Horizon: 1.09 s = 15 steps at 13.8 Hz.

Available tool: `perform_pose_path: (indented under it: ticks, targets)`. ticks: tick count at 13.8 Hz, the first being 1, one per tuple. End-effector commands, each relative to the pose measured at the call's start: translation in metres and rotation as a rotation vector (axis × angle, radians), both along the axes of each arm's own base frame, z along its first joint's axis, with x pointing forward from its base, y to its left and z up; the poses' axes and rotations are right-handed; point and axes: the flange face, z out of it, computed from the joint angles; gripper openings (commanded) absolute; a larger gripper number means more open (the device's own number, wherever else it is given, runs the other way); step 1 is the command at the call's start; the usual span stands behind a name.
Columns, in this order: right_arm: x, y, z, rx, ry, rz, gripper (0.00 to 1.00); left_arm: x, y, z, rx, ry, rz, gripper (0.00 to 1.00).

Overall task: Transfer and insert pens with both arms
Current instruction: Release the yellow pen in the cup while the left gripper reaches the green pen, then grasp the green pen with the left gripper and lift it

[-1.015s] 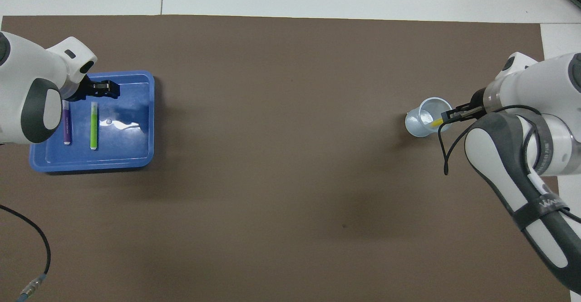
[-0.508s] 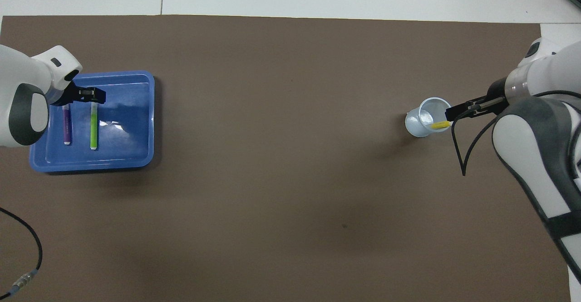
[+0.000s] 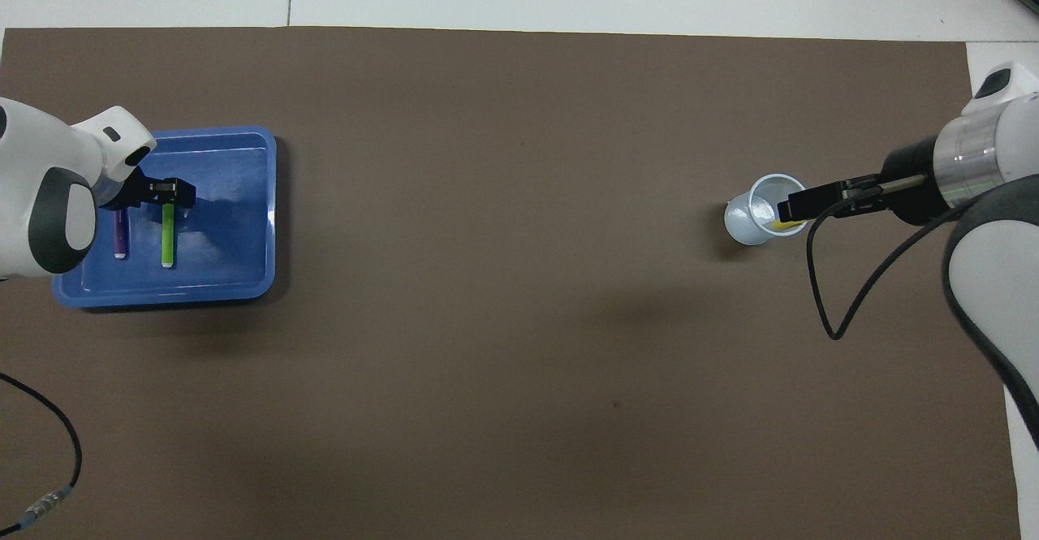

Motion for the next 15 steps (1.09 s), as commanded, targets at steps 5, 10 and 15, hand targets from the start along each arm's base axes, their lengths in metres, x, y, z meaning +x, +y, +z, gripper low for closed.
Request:
perform_pose_path:
  ticks: [5,10,15]
  targets:
    - [-0.009,0.027,0.004,0.040,0.055,-0.041,1.00,-0.010,-0.001,0.001,0.003,0.025,-0.016,0.53]
    - [-0.019,0.018,0.008,0.033,0.099,-0.032,1.00,-0.011,-0.002,0.002,-0.034,0.047,0.015,0.29]
    - [-0.023,-0.001,0.005,-0.045,0.094,0.009,1.00,-0.013,-0.004,0.005,-0.057,0.081,0.032,0.00]
